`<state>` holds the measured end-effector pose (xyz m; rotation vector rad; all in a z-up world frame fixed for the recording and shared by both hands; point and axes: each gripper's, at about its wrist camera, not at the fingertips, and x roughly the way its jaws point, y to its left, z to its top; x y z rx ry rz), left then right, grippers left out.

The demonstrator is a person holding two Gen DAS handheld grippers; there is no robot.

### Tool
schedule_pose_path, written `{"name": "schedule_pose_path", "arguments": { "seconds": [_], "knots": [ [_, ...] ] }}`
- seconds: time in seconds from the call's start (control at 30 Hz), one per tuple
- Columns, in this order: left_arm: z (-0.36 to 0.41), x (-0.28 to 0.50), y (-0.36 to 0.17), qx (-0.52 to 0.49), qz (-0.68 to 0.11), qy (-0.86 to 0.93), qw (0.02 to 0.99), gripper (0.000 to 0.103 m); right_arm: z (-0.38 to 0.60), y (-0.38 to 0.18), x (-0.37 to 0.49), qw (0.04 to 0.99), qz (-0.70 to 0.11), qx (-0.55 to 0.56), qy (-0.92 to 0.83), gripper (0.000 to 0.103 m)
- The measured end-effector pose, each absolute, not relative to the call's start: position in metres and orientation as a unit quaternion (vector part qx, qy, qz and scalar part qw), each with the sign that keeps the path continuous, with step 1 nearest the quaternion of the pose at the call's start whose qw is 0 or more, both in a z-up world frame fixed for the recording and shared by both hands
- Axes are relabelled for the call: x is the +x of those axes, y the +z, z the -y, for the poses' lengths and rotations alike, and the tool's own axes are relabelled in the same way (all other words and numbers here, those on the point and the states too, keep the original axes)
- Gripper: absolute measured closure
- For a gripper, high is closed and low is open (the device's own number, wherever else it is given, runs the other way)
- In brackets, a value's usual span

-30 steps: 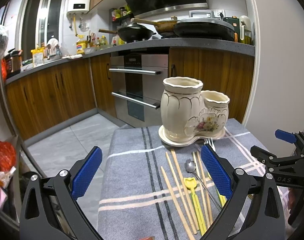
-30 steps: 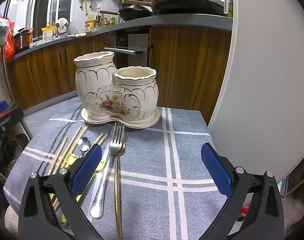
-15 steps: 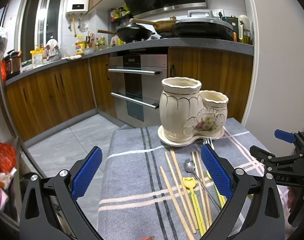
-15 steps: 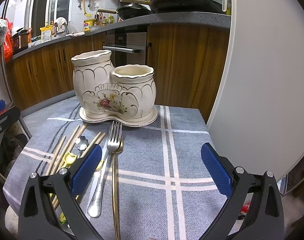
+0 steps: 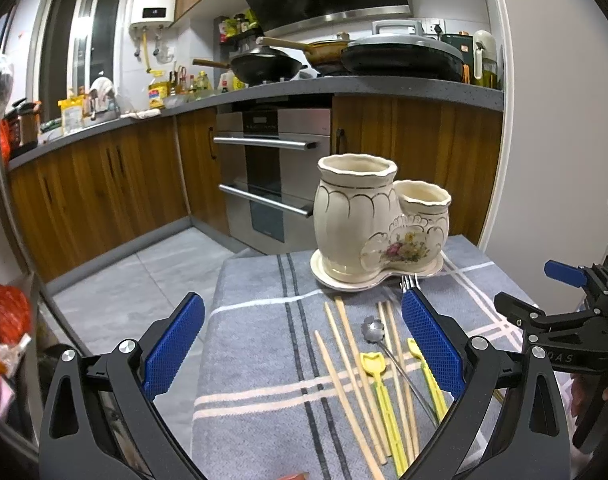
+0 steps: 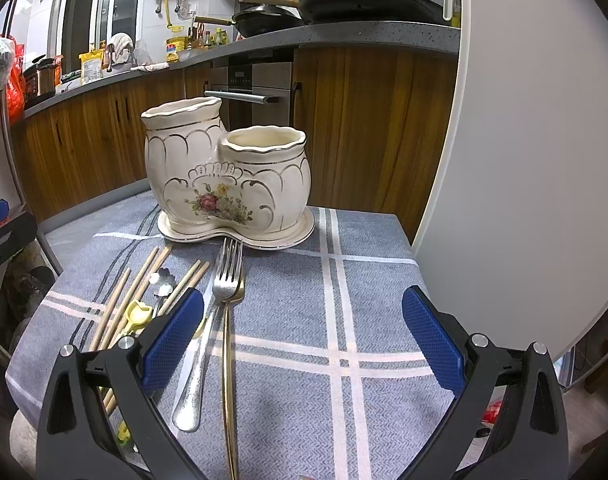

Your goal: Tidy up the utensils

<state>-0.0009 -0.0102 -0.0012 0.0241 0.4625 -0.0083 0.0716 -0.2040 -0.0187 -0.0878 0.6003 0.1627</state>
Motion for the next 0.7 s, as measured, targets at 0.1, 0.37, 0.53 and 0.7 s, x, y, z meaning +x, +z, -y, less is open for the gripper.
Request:
{"name": "schedule_pose_path", "arguments": {
  "seconds": [0.1, 0.37, 0.53, 0.7],
  "knots": [
    [0.0099, -0.0007, -0.0016, 0.012, -0.232, -0.005, 0.973, 0.005, 0.2042, -0.0192, 0.0717, 0.951, -0.296, -0.043, 0.08, 0.005],
    [0.011, -0.0006, -0.0029, 0.011, -0.234, -0.005, 0.972, 0.005, 0.2045, -0.0214, 0.0719, 0.95, -0.298, -0.043, 0.079, 0.005],
    [0.011, -0.0003, -0.0049, 0.01, -0.238, -0.006, 0.971, 0.005, 0.2046, -0.0224, 0.0731, 0.95, -0.3, -0.044, 0.078, 0.005],
    [0.0107, 0.0, -0.005, 0.01, -0.237, -0.006, 0.971, 0.005, 0.205, -0.0248, 0.0747, 0.949, -0.302, -0.045, 0.078, 0.005]
  ]
}}
